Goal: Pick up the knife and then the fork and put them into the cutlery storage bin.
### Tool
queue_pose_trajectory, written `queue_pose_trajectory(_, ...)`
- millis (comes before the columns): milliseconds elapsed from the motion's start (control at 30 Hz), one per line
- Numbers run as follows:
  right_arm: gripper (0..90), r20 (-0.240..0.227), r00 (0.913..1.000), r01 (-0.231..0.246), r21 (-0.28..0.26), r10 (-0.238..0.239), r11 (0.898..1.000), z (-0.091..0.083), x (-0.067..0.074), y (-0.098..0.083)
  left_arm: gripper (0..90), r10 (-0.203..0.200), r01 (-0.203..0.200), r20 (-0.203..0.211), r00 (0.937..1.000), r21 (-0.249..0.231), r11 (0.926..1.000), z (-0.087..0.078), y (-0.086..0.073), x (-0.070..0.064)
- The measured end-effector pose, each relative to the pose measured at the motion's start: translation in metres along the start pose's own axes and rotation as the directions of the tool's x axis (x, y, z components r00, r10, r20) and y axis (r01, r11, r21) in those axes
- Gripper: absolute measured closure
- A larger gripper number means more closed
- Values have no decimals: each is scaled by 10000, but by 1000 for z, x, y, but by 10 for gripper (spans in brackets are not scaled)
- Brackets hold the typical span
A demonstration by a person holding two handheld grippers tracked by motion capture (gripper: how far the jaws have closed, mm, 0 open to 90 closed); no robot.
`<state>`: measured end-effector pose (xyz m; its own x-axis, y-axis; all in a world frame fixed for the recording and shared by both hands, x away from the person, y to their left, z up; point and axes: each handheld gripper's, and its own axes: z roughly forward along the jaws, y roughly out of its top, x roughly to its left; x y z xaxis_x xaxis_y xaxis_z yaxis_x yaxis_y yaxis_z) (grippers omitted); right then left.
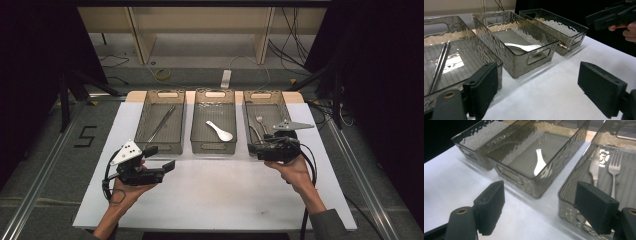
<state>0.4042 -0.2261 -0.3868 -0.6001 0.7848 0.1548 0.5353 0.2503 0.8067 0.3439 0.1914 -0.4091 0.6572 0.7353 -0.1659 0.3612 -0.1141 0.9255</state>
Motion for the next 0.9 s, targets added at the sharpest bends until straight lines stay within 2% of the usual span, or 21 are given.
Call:
queue_pose_trajectory(100, 249, 5, 9997, 239, 55, -239, 9997, 2, 4, -6, 164, -1, 1, 29, 10000, 16, 10000, 0, 0, 1)
queue_pose_trajectory(167, 249, -147, 9997, 196, -20, -196, 9998, 1, 6, -10, 164, 5, -5, 31, 10000, 36, 10000, 0, 0, 0)
queue_pose_trajectory(300, 249, -256, 9990, 347, -254, -353, 9991, -2, 12, -17, 164, 66, -66, 56, 10000, 59, 10000, 0, 0, -2)
queue_pose_trajectory(533, 245, -302, 9981, 510, -636, -530, 9967, -11, 18, -29, 164, -57, 54, 274, 9996, 99, 9999, -1, -1, -1)
queue_pose_trajectory(900, 241, -211, 9995, 197, -886, -216, 9959, -27, 13, -55, 164, -167, 157, 472, 9987, 199, 9997, 1, -2, -2)
